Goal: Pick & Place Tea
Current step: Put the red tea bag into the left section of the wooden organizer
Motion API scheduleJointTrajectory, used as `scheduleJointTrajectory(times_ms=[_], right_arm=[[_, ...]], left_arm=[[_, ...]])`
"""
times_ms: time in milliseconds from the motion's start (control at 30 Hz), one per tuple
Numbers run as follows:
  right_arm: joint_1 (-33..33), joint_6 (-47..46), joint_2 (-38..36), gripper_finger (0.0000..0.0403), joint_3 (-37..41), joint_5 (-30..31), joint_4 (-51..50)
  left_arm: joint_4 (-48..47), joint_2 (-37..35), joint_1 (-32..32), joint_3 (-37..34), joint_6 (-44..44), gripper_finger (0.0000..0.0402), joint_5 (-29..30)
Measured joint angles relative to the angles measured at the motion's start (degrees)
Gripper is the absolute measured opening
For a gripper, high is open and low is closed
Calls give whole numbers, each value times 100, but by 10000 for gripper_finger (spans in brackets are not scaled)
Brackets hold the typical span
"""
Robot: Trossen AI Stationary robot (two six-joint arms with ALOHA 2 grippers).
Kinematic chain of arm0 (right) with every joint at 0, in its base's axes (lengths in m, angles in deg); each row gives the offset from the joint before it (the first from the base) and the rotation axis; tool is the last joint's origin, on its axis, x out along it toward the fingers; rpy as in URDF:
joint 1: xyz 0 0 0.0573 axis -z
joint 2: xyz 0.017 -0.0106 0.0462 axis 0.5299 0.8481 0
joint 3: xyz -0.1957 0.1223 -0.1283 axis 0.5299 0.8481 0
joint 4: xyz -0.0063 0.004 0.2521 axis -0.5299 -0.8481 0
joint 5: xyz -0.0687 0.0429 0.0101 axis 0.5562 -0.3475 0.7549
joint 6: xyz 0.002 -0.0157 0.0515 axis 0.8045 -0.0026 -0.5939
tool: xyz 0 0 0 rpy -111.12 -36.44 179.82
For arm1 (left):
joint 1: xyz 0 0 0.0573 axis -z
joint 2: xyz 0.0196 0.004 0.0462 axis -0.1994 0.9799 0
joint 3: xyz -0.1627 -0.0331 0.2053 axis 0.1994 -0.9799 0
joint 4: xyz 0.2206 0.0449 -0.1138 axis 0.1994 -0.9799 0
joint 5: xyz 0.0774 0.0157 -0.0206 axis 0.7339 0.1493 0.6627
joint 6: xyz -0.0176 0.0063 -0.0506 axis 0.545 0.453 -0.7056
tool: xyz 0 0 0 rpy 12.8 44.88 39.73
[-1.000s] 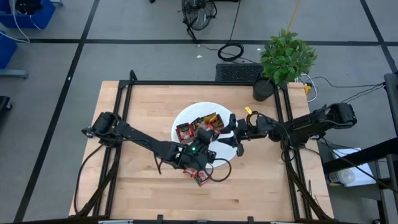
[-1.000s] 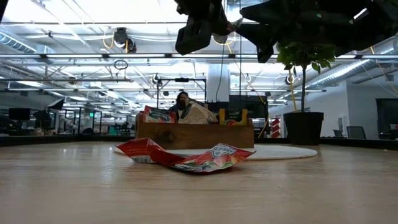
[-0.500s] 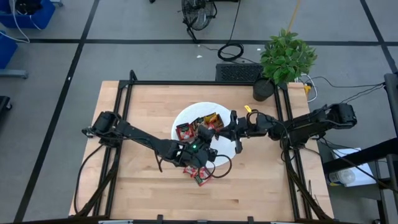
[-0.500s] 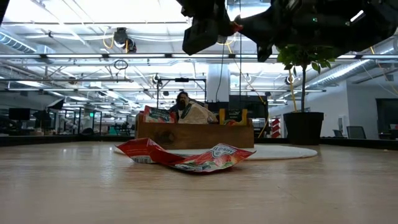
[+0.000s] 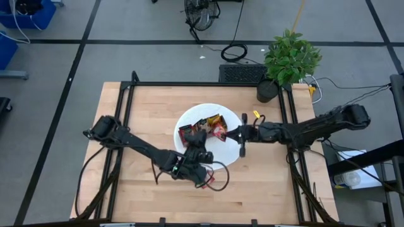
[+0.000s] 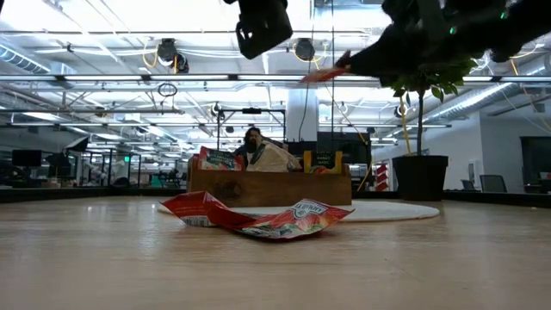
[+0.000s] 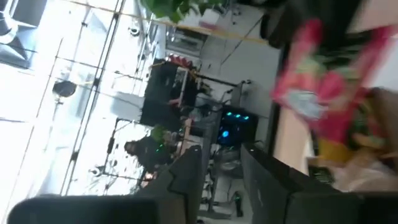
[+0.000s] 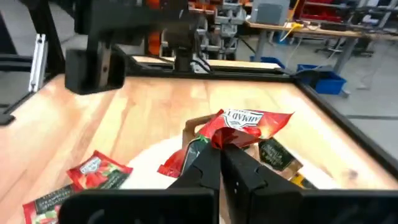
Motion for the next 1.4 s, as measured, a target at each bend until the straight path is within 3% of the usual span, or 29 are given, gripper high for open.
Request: scheduleJointTrajectory(times_ms=[100, 200, 367, 500, 600, 667, 767, 867, 1033, 1233, 1400], right_arm=[[-255, 92, -248, 0, -267, 213, -870], [-555, 97, -302, 0, -703, 215, -1982], [-1057, -7, -147, 0, -1645, 148, -3976], [-1339, -68, 120, 0, -2248, -565, -5372], [-1452, -41, 419, 0, -2438, -1226, -5585], [-1478, 25, 641, 0, -2466, -1504, -5515], [-1461, 46, 945, 0, -2551, -1528, -5434], [-1452, 97, 1132, 0, -2568, -1470, -5478], [-1452, 198, 1094, 0, -2589, -1470, -5234], [-1458, 395, 1052, 0, -2585, -1496, -4986], [-1458, 423, 1088, 0, -2582, -1562, -4832]], left_arm=[[-197, 9, 120, 0, -334, 128, -218], [-403, -45, 113, 0, -929, 131, -952], [-1057, -460, -253, 0, -2506, 111, -4280], [-1337, -745, -745, 0, -3587, 94, -5927], [-1294, -837, -1154, 0, -4303, 95, -6963], [-1096, -825, -1435, 0, -4661, 101, -8063], [-682, -659, -1771, 7, -5050, 117, -9981], [-351, -437, -1891, 4, -5322, 143, -11218], [26, -130, -1880, 4, -5696, 206, -12066], [395, 316, -1832, 4, -5836, 267, -12086], [658, 451, -1912, 2, -5920, 281, -12039]])
